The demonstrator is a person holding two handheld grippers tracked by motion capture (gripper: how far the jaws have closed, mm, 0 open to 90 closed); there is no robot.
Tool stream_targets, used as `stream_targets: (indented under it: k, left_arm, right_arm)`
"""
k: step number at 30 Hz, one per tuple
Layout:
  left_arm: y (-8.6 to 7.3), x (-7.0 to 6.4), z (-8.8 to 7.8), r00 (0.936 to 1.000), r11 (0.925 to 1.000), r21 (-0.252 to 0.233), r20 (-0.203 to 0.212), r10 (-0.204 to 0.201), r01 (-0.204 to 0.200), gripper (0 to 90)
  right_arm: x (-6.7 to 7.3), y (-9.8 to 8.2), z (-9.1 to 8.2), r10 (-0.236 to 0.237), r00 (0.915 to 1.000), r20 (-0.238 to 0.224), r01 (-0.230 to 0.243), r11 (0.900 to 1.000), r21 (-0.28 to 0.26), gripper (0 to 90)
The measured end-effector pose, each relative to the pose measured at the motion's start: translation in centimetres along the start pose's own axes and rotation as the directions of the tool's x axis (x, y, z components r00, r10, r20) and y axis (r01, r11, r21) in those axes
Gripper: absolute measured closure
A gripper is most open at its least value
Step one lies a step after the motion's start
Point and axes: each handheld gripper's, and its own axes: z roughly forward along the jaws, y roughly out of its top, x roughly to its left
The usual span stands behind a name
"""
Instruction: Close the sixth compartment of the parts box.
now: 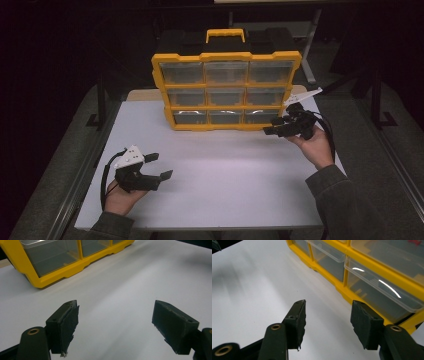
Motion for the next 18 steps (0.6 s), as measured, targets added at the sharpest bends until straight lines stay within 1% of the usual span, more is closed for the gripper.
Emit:
stream_targets:
  k: [1, 4, 5, 9, 11, 13, 14, 18]
  left_arm:
    - [0.0, 0.0, 0.0, 1.0, 1.0, 0.001, 0.001, 0.002, -0.002, 20.7]
    - [0.0, -0.1, 0.1, 1.0, 1.0, 0.007, 0.002, 0.002, -0.002, 20.7]
    - [0.0, -0.1, 0.1, 1.0, 1.0, 0.005, 0.003, -0.006, 0.006, 20.6]
    - [0.0, -0.1, 0.2, 1.0, 1.0, 0.004, 0.003, -0.003, 0.003, 20.6]
    - [0.0, -0.1, 0.2, 1.0, 1.0, 0.006, 0.003, -0.002, 0.002, 20.6]
    - [0.0, -0.1, 0.2, 1.0, 1.0, 0.007, 0.004, -0.001, 0.001, 20.6]
    - [0.0, 0.0, 0.2, 0.9999, 0.9998, 0.018, 0.004, 0.012, -0.012, 20.6]
    - [0.0, -0.1, 0.2, 0.9999, 0.9997, 0.022, 0.006, 0.009, -0.009, 20.6]
  right_arm:
    - [0.0, -0.2, 0.0, -0.005, 1.0, -0.001, 0.005, 1.0, -0.003, 44.2]
    - [-0.1, -0.6, 0.0, -0.001, 1.0, -0.001, 0.0, 1.0, -0.01, 43.1]
    - [-0.1, -0.9, -0.1, -0.001, 1.0, -0.004, 0.001, 1.0, -0.018, 41.9]
    - [-0.1, -1.5, -0.2, 0.007, 1.0, -0.002, -0.007, 1.0, -0.022, 38.9]
    - [0.0, -1.8, -0.3, 0.02, 0.9998, -0.003, -0.02, 0.999, -0.025, 38.5]
    - [0.1, -2.0, -0.3, 0.016, 0.9999, -0.002, -0.016, 0.999, -0.027, 37.0]
    - [0.2, -2.1, -0.3, 0.017, 0.9999, 0.0, -0.017, 0.999, -0.027, 36.7]
    - [0.3, -2.4, -0.4, 0.011, 0.9999, 0.002, -0.011, 0.999, -0.033, 35.7]
